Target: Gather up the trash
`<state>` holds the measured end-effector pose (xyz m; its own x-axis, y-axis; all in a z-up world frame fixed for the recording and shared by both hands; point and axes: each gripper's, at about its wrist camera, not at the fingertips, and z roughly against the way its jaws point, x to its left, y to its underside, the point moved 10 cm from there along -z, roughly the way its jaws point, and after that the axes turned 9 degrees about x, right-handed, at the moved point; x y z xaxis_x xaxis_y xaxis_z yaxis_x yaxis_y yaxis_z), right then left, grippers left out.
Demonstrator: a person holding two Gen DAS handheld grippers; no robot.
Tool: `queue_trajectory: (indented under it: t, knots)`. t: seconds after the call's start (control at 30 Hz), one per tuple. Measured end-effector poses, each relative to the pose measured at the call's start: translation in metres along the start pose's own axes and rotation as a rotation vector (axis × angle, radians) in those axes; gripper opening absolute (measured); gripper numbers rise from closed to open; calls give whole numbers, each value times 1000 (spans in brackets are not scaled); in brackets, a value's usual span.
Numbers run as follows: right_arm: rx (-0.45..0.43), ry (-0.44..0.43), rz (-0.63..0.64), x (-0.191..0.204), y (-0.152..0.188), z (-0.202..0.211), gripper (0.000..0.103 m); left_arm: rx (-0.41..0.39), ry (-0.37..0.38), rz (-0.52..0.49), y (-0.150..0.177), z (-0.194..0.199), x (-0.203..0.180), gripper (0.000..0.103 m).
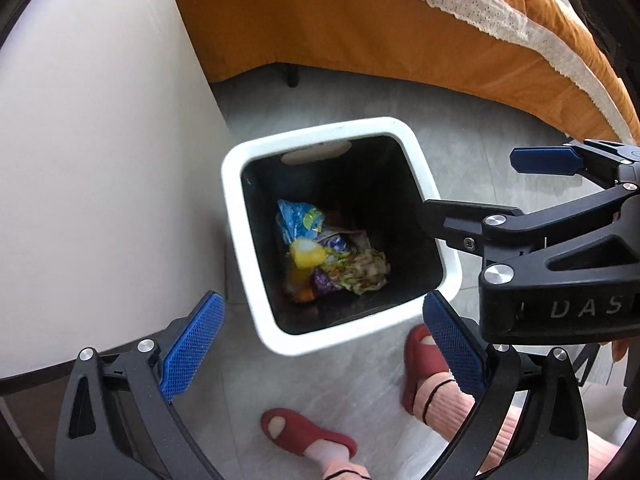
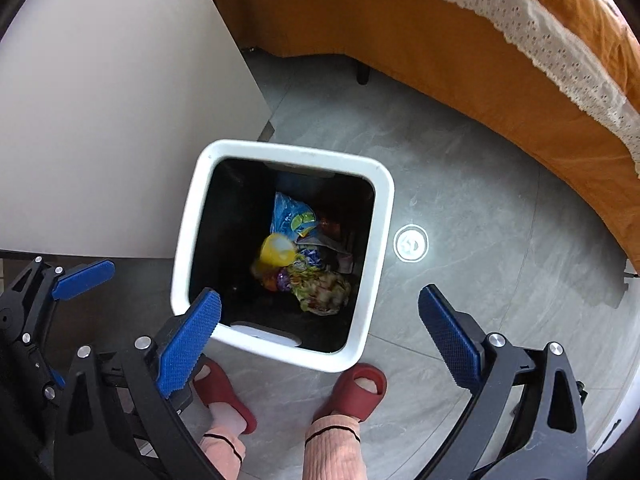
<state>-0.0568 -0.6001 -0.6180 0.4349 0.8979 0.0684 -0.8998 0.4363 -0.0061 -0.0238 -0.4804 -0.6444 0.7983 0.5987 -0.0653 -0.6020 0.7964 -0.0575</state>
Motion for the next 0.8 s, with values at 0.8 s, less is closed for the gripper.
queue_trajectory:
  t: [0.8]
  knots:
    - [-349,26,-145,30,33,269,99,-226,49,78,17,269,-13,98]
